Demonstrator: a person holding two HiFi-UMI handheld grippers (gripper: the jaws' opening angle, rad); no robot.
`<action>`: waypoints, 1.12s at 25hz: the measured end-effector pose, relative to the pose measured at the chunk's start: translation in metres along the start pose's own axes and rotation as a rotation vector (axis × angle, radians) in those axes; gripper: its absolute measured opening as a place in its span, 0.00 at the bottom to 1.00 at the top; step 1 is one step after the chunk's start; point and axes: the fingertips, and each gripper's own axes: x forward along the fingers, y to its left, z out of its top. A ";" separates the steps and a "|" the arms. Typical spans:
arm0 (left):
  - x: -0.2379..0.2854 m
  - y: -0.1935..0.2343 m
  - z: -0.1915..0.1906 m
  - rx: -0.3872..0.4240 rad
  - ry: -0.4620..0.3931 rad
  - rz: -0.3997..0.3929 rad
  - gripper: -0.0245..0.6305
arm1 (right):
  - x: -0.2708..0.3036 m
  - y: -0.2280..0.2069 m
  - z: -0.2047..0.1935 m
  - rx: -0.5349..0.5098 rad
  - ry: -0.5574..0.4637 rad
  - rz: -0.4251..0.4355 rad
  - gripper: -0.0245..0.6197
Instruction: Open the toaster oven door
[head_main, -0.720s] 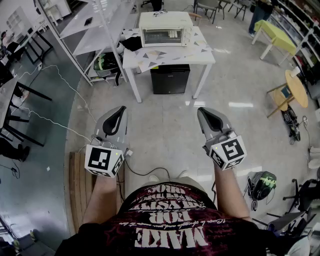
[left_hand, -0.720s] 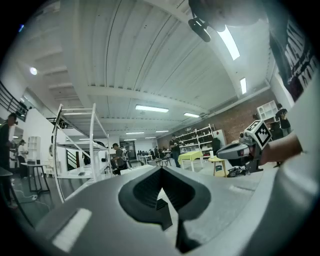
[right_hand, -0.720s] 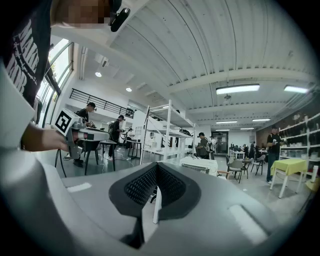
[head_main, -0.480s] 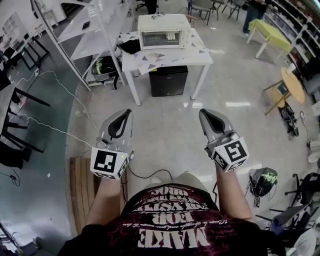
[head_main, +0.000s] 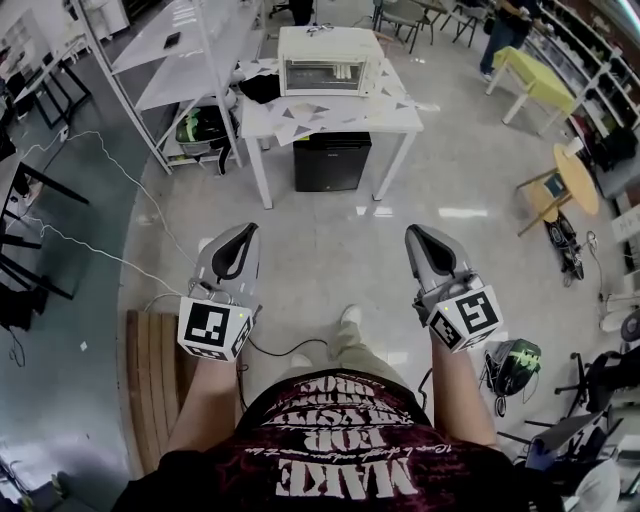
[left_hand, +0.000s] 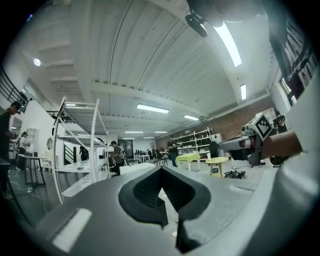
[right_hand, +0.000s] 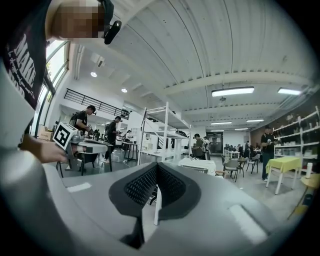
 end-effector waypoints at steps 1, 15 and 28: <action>0.002 0.000 0.002 0.003 -0.004 -0.001 0.04 | 0.002 -0.001 -0.001 0.000 0.003 0.005 0.08; 0.053 0.011 -0.004 0.004 0.006 0.006 0.04 | 0.046 -0.039 -0.013 0.028 0.006 0.036 0.08; 0.103 0.022 -0.011 -0.011 0.014 -0.002 0.04 | 0.087 -0.068 -0.020 0.031 0.031 0.080 0.08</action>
